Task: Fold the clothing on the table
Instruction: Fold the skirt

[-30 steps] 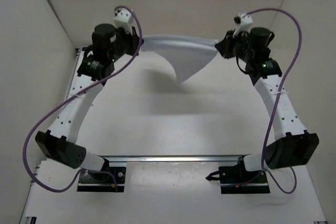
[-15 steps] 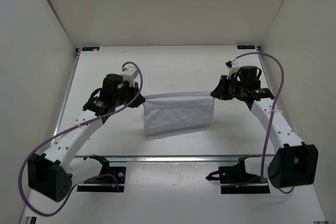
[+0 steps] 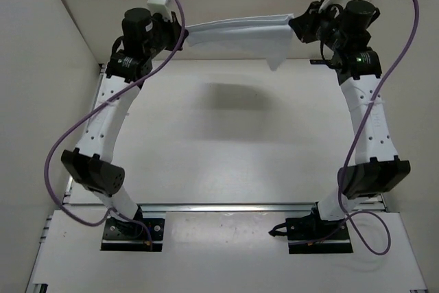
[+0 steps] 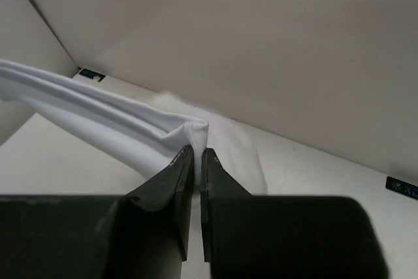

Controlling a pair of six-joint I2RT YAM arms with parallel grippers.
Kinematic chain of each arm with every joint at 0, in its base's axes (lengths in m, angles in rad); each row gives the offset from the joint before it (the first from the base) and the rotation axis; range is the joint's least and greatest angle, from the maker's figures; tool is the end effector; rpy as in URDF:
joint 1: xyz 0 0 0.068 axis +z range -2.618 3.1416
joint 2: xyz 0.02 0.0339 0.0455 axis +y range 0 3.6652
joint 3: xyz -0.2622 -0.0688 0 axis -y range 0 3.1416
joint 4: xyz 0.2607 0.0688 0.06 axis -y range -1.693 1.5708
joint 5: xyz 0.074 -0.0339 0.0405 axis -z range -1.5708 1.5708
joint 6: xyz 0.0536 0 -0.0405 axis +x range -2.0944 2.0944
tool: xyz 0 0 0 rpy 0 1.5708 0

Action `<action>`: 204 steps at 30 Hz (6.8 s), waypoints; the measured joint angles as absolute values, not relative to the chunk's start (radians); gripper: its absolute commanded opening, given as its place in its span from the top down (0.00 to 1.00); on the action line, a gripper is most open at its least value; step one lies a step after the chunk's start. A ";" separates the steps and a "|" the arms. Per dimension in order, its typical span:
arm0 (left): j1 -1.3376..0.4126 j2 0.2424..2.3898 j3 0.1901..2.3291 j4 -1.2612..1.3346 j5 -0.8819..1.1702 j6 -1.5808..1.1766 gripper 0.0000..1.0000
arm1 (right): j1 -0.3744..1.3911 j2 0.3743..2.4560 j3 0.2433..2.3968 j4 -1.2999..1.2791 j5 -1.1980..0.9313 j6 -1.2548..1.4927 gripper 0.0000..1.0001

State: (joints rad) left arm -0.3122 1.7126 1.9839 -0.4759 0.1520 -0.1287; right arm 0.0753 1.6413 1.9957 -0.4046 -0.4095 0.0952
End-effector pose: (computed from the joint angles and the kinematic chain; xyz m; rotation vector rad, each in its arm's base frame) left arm 0.3939 -0.1356 0.4749 0.2748 1.7742 -0.4520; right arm 0.3825 0.0503 0.5156 -0.3011 1.6087 0.4622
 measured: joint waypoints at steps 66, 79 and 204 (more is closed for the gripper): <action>-0.342 1.166 0.713 -0.531 0.112 -0.461 0.02 | 0.222 1.296 0.715 -0.258 -0.478 0.244 0.23; -0.377 1.091 0.740 -0.615 0.084 -0.458 0.93 | 0.339 1.179 0.579 -0.314 -0.472 0.269 0.37; -0.489 1.745 0.911 -0.180 0.456 -0.581 1.00 | 0.451 1.435 0.827 -0.159 -0.514 0.517 0.51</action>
State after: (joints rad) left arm -0.4889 1.7447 0.9108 -0.1802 0.4564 -0.5812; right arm 0.4515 1.4345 0.8272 -0.1585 -0.5137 0.5171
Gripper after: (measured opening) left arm 0.020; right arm 0.503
